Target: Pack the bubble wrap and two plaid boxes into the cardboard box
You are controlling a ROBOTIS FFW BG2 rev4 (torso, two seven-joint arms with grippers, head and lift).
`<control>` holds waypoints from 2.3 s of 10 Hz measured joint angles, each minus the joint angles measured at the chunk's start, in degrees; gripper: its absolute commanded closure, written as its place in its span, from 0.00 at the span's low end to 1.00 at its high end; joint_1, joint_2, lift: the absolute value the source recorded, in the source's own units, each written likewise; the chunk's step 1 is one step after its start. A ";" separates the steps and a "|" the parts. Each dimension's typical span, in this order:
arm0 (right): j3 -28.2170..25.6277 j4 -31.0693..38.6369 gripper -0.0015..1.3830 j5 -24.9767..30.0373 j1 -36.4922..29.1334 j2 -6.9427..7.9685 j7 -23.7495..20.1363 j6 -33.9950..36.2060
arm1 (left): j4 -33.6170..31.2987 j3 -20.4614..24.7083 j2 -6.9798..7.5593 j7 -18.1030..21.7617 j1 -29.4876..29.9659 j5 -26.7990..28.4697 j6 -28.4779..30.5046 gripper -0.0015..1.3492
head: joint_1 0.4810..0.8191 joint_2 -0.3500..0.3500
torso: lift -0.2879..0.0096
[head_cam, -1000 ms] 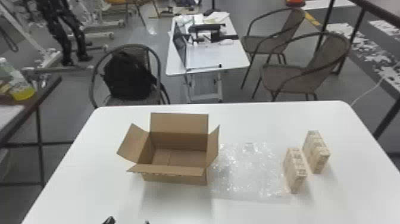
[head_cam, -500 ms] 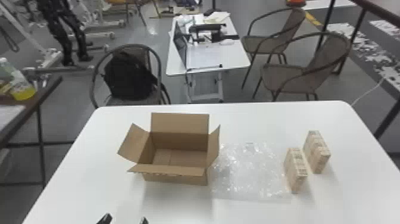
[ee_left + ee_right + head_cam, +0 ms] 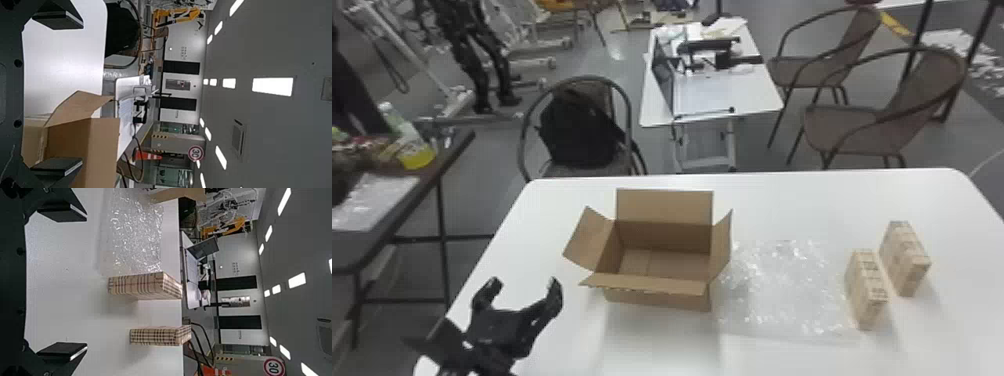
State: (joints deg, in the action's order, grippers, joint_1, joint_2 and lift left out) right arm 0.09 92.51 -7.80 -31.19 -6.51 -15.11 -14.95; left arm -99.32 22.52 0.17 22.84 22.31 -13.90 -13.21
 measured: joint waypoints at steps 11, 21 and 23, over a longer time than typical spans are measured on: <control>1.16 -1.68 0.10 -0.19 2.68 -0.15 0.00 0.20 | 18.94 2.53 7.19 16.41 -27.81 0.89 37.10 0.12 | 0.63 0.77 | 0.80; 1.41 1.92 0.10 0.42 2.85 0.25 0.08 3.74 | 24.27 2.27 6.65 15.57 -29.81 4.08 30.29 0.90 | 0.63 0.78 | 0.80; 2.18 9.93 0.10 3.16 2.74 0.30 0.01 14.65 | 24.27 1.90 6.42 15.57 -29.70 4.09 29.85 0.90 | 0.63 0.80 | 0.80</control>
State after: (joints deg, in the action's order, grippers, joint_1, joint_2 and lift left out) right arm 2.27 102.44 -4.64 -28.45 -6.21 -15.10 -0.30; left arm -75.06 24.42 6.60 38.41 -7.40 -9.82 16.65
